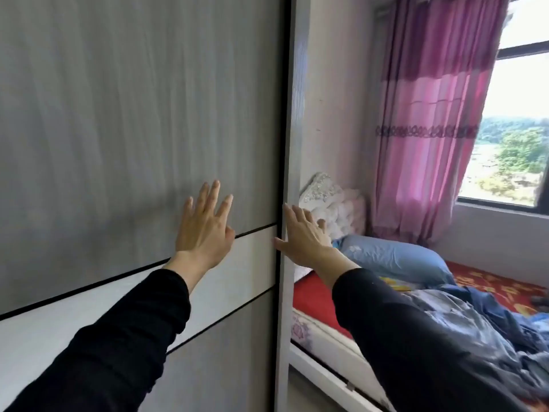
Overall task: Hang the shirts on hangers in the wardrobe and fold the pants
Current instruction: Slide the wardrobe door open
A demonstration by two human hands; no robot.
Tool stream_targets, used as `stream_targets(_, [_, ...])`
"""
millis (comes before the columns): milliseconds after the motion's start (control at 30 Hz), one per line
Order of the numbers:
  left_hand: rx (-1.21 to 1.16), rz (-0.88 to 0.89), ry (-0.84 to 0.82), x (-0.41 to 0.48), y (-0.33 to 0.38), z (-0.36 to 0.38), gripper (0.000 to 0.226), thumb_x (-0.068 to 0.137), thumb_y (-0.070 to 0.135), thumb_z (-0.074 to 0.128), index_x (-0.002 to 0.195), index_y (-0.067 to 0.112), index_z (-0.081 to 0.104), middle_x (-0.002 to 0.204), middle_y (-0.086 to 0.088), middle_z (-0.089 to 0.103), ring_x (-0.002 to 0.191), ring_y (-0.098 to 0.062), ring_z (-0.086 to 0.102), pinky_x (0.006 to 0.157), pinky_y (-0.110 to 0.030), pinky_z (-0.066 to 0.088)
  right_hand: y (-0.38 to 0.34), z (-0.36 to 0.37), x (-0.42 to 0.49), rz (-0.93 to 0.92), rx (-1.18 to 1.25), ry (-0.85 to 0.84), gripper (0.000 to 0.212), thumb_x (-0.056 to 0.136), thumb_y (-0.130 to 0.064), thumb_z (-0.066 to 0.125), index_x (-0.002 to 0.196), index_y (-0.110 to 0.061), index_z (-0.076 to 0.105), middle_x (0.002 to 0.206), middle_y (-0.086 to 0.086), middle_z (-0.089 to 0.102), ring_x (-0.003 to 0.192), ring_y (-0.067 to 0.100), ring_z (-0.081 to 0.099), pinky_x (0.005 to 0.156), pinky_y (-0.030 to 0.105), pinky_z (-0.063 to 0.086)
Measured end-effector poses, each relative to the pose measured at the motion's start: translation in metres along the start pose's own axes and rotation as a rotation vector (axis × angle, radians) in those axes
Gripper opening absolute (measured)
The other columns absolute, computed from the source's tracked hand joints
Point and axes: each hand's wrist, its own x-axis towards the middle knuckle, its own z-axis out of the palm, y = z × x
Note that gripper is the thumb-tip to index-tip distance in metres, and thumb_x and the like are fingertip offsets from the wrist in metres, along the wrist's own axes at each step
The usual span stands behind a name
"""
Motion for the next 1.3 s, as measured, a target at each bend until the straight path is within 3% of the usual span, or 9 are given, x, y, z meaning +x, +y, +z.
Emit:
stream_targets(200, [0.205,-0.091,0.301,-0.004,-0.02,0.027,0.07,0.085,0.026,0.058,0.148,0.011,0.032,0.159,-0.017,0.012,0.147,-0.033,0.008,0.116,-0.05,0.01,-0.019,0.032,0.075,-0.473,-0.064,0.218,0.096,0.089,-0.057,0.054,0.153,-0.024,-0.01,0.162,0.001,-0.01,0.148,0.024,-0.009,0.12,0.044,0.004])
stream_targets(333, [0.372,-0.162,0.381,-0.009,-0.03,0.038,0.069,0.094,0.038,0.042,0.15,0.005,0.02,0.158,-0.018,0.01,0.146,-0.03,0.007,0.117,-0.043,0.006,-0.025,0.048,0.107,-0.754,-0.145,0.345,0.102,0.087,-0.062,0.053,0.15,-0.02,-0.016,0.159,0.002,-0.016,0.146,0.022,-0.016,0.119,0.04,-0.004])
stream_targets(467, [0.518,-0.23,0.376,-0.015,-0.036,0.045,0.083,0.093,0.06,0.029,0.151,0.003,0.011,0.158,-0.016,0.003,0.147,-0.026,0.004,0.119,-0.038,0.004,-0.026,0.059,0.123,-0.925,-0.14,0.459,0.106,0.081,-0.065,0.057,0.152,-0.014,-0.002,0.158,0.004,-0.007,0.147,0.024,-0.004,0.12,0.042,0.004])
stream_targets(600, [0.634,-0.22,0.335,-0.019,-0.046,0.043,0.088,0.092,0.066,0.026,0.152,0.005,0.007,0.159,-0.013,0.001,0.148,-0.025,-0.001,0.12,-0.036,0.007,-0.028,0.065,0.133,-0.965,-0.093,0.492,0.106,0.078,-0.064,0.062,0.153,-0.012,0.008,0.159,0.006,-0.002,0.147,0.025,0.0,0.119,0.043,0.005])
stream_targets(867, [0.753,-0.207,0.317,-0.022,-0.049,0.037,0.088,0.093,0.067,0.031,0.152,0.002,0.015,0.159,-0.017,0.009,0.147,-0.028,0.012,0.118,-0.039,0.02,-0.031,0.072,0.143,-1.041,0.019,0.624,0.105,0.071,-0.062,0.071,0.15,-0.008,0.026,0.157,0.01,0.023,0.145,0.026,0.012,0.116,0.046,0.014])
stream_targets(1067, [0.779,-0.215,0.319,-0.035,-0.061,0.027,0.088,0.093,0.066,0.032,0.151,0.001,0.016,0.157,-0.02,0.012,0.146,-0.03,0.014,0.119,-0.039,0.018,-0.049,0.074,0.139,-1.086,0.056,0.639,0.104,0.071,-0.062,0.071,0.149,-0.007,0.028,0.157,0.011,0.024,0.145,0.026,0.012,0.116,0.046,0.012])
stream_targets(1300, [0.811,-0.321,0.205,-0.067,-0.08,-0.002,0.088,0.092,0.064,0.025,0.15,-0.001,0.011,0.156,-0.022,0.009,0.146,-0.032,0.012,0.117,-0.042,0.019,-0.094,0.073,0.123,-1.159,0.093,0.634,0.104,0.073,-0.063,0.068,0.15,-0.007,0.026,0.158,0.011,0.022,0.145,0.026,0.011,0.117,0.045,0.009])
